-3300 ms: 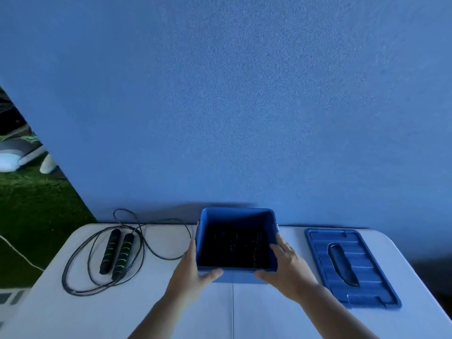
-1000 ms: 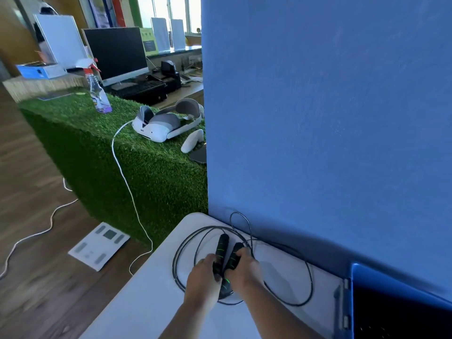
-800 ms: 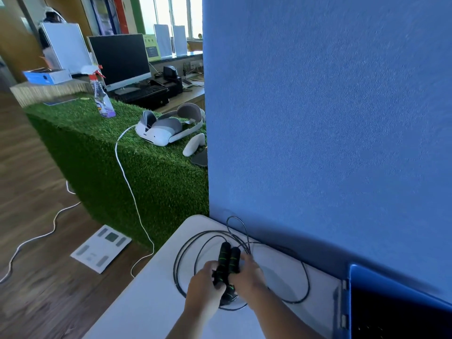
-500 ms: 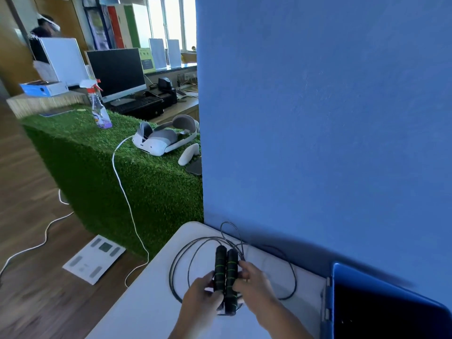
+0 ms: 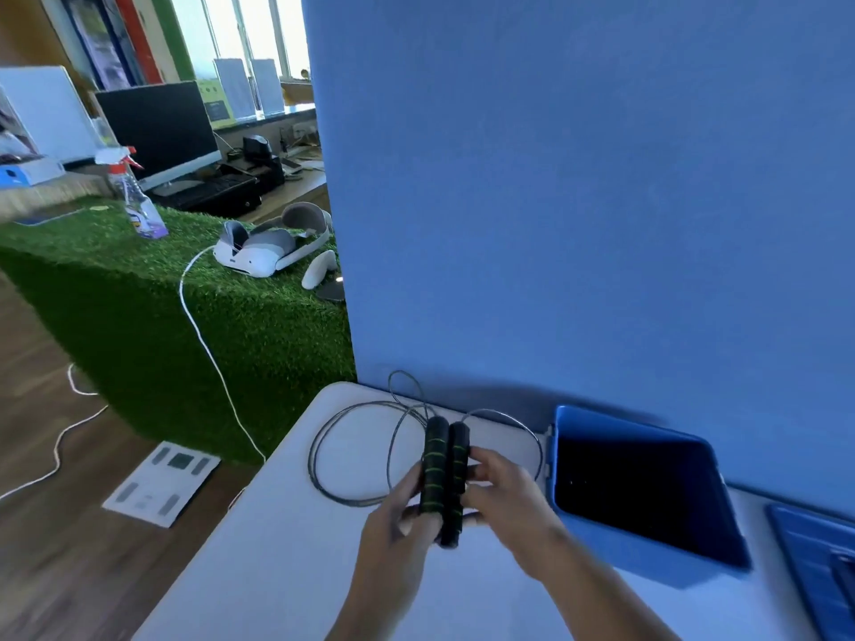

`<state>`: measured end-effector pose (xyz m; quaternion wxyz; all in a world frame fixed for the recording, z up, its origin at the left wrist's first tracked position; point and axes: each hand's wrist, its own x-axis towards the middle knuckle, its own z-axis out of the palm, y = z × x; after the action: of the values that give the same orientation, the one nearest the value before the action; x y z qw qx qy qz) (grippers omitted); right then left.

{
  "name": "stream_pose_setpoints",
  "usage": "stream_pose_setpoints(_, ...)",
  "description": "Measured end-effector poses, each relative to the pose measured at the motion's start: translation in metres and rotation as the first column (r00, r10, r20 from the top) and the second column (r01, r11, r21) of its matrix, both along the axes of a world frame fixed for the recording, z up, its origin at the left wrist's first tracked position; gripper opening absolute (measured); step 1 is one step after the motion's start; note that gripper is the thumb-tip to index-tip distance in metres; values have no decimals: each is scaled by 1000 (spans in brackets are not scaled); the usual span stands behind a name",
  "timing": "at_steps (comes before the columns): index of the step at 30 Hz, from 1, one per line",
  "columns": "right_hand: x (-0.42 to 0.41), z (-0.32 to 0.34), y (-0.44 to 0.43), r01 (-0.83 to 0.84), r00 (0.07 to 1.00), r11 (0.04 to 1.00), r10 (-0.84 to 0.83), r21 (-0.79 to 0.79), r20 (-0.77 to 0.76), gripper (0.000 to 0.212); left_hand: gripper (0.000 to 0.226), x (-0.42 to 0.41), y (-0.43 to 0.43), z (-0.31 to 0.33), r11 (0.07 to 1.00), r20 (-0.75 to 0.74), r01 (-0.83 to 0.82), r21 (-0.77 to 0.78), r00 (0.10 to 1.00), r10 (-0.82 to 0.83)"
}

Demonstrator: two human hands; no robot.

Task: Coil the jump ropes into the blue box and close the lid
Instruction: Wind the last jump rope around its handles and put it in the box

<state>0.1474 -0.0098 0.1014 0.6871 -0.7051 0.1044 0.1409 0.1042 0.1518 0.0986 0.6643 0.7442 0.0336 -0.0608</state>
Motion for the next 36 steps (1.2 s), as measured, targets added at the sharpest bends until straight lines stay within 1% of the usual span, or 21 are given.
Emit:
stream_pose_setpoints(3,-29,22,-7,34,999,992,-31,125,-21,38,69,-26,-14,14,999,90,-4,50,996,-1)
stream_pose_setpoints(5,-45,35,-11,90,995,983,-84,163,-47,27,68,-44,-24,19,996,168,-35,82,986,21)
stream_pose_setpoints(6,-52,41,-12,115,992,981,-105,157,-70,30,69,-53,-29,20,993,211,-41,111,977,16)
stream_pose_setpoints(9,-67,47,-16,174,978,977,-158,126,-134,48,76,-78,-45,16,968,355,-60,245,934,-32)
stream_pose_setpoints(11,-76,47,-19,221,964,968,-200,115,-173,54,82,-91,-56,9,937,397,-70,344,914,-78)
stream_pose_setpoints(13,-87,48,-25,280,943,946,-239,162,-232,62,87,-101,-66,2,891,437,-92,445,891,-126)
stream_pose_setpoints(15,-98,52,-32,309,924,909,-217,281,-315,70,88,-112,-78,4,855,466,-73,513,860,-207)
stream_pose_setpoints(16,-104,54,-37,308,922,889,-191,339,-337,71,87,-117,-84,9,840,464,-53,540,851,-244)
stream_pose_setpoints(17,-110,57,-43,301,924,873,-168,383,-344,68,87,-123,-89,14,823,463,-40,566,841,-278)
stream_pose_setpoints(20,-125,66,-66,257,941,840,-104,478,-323,51,87,-139,-105,18,778,442,33,627,807,-390)
stream_pose_setpoints(22,-137,73,-83,208,953,849,-65,485,-295,50,86,-151,-113,19,735,460,21,678,767,-447)
stream_pose_setpoints(23,-142,76,-91,181,959,871,-54,456,-278,50,82,-155,-116,20,729,486,14,685,737,-471)
stream_pose_setpoints(24,-149,80,-99,149,966,898,-41,414,-257,49,74,-160,-118,24,750,529,11,661,702,-477)
stream_pose_setpoints(26,-163,89,-114,90,983,958,-41,271,-182,45,50,-165,-120,38,842,648,-25,540,650,-396)
stream_pose_setpoints(27,-169,95,-122,62,992,981,-40,183,-119,41,39,-165,-121,47,884,694,-50,465,641,-329)
stream_pose_setpoints(28,-176,101,-130,35,998,996,-31,86,-49,35,33,-162,-120,60,914,713,-68,400,649,-264)
stream_pose_setpoints(30,-186,112,-147,-25,996,987,39,-160,83,23,30,-151,-124,89,950,704,-62,305,687,-181)
stream_pose_setpoints(31,-191,118,-156,-45,987,950,90,-308,134,22,32,-143,-128,104,962,682,-44,268,714,-158)
stream_pose_setpoints(33,-199,128,-174,-32,959,819,187,-573,214,22,38,-128,-139,132,975,596,29,219,787,-157)
stream_pose_setpoints(34,-203,135,-181,-8,939,757,230,-653,256,24,45,-119,-146,143,972,531,98,216,823,-200)
stream_pose_setpoints(36,-211,148,-194,38,898,652,310,-757,312,30,64,-105,-161,160,932,391,261,252,853,-344)
